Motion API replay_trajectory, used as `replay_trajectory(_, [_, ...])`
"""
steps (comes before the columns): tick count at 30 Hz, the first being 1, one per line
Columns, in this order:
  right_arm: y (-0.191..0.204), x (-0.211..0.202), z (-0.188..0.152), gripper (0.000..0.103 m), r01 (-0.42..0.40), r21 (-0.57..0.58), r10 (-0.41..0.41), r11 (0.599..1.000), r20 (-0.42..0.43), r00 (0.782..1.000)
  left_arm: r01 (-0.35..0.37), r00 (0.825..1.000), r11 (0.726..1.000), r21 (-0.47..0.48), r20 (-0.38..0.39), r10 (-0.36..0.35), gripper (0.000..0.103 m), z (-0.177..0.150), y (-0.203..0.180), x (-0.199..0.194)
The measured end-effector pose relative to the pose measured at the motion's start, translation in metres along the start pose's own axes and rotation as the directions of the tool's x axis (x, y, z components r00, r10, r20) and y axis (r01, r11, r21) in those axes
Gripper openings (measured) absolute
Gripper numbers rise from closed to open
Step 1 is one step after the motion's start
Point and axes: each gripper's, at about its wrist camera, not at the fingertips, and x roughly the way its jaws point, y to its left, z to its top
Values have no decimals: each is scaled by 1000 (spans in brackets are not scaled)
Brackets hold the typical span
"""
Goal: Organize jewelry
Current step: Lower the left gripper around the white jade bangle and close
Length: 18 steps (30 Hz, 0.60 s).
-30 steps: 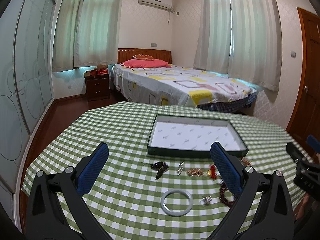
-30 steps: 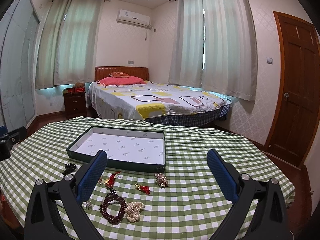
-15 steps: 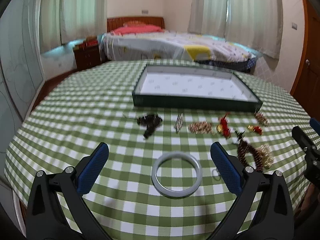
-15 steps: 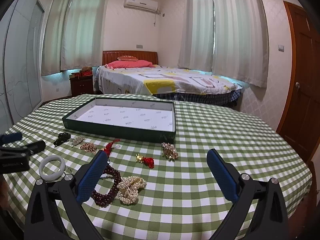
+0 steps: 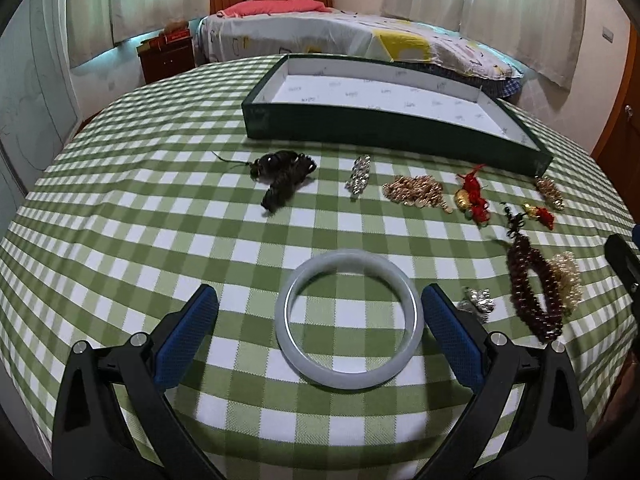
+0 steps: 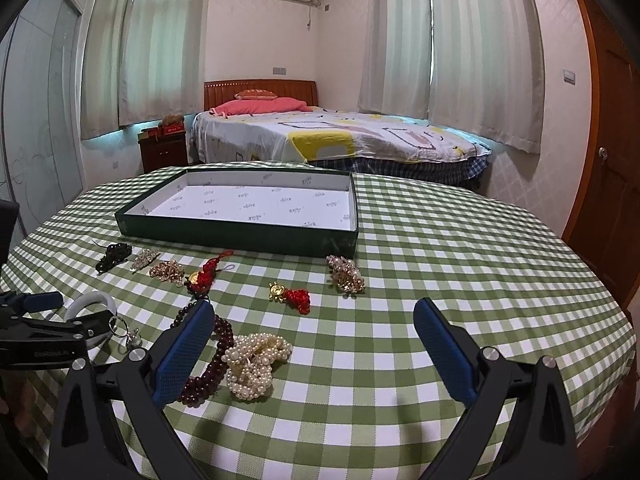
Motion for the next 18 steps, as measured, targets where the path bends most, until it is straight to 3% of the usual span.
replay_trajectory(6, [1,6,-3,97,-18,7,18,1000,-24,1000,-17,1000,1000,6,16,16,99,-1,-1,0])
replay_trajectory(7, [1,7,-4,97,-23,8,24,1000,-29,999,-17,1000,1000,5,18,17,96,-1,0,0])
replay_trajectory(10, [2,8,-4,96,-29,8,29,1000,-33,999,-20,999,1000,3,40,20,69,0,1,-6])
replay_trajectory(14, [2,10,-5,95,-54,22,55,998,-47,997,-15,999,1000,3,42,15,69,0,1,-6])
replay_trajectory(15, [2,11,-5,93,-56,23,57,998,-51,997,-13,999,1000,3,40,13,69,0,1,-7])
replay_trajectory(17, [4,13,-5,79,-69,25,70,997,-65,995,-9,999,1000,0,38,9,69,1,2,-7])
replay_trajectory(18, [4,14,-5,63,-77,25,79,997,-78,994,-8,999,1000,-4,37,8,69,2,3,-7])
